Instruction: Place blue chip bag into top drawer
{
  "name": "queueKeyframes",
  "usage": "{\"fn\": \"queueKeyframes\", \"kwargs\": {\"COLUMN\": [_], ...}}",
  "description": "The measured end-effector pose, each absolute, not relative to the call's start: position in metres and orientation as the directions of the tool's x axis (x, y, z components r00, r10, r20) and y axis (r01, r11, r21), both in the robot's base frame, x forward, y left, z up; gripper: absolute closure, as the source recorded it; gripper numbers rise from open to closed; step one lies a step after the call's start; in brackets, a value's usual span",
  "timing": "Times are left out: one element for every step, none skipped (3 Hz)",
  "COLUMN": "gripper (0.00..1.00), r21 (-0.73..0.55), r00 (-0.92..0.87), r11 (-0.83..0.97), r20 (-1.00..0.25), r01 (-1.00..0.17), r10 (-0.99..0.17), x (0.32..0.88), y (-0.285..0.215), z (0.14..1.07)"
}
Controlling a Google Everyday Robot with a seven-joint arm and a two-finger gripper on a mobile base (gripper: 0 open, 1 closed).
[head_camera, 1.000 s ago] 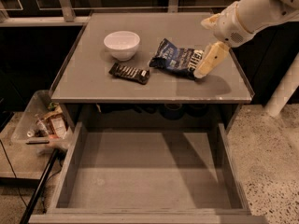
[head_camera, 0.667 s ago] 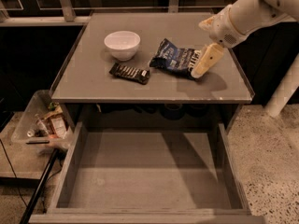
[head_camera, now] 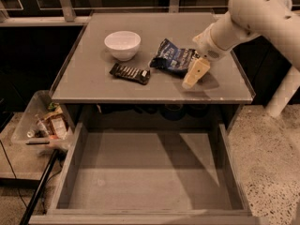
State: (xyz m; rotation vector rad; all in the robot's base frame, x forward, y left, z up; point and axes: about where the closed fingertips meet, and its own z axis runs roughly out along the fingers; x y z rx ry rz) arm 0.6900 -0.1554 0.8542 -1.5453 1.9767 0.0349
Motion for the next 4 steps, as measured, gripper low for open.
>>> {"fn": "queueKeyframes", "kwargs": {"gripper": [0.0, 0.18, 0.41, 0.65], "r21": [-0.338, -0.338, -0.338, -0.338], "r00": [-0.156, -0.157, -0.157, -0.157], "r11": [0.335, 0.336, 0.336, 0.336], "r20": [-0.461, -0.46, -0.46, -0.46], "r01": [-0.879, -0.879, -0.879, -0.879], "r10": [-0.874, -0.874, -0.874, -0.874], "x": [0.6993, 0.6996, 0.6996, 0.6996], "y": [-0.1522, -0.152, -0.152, -0.152], "z": [0.8323, 0.8318, 0.8317, 0.8317]}}
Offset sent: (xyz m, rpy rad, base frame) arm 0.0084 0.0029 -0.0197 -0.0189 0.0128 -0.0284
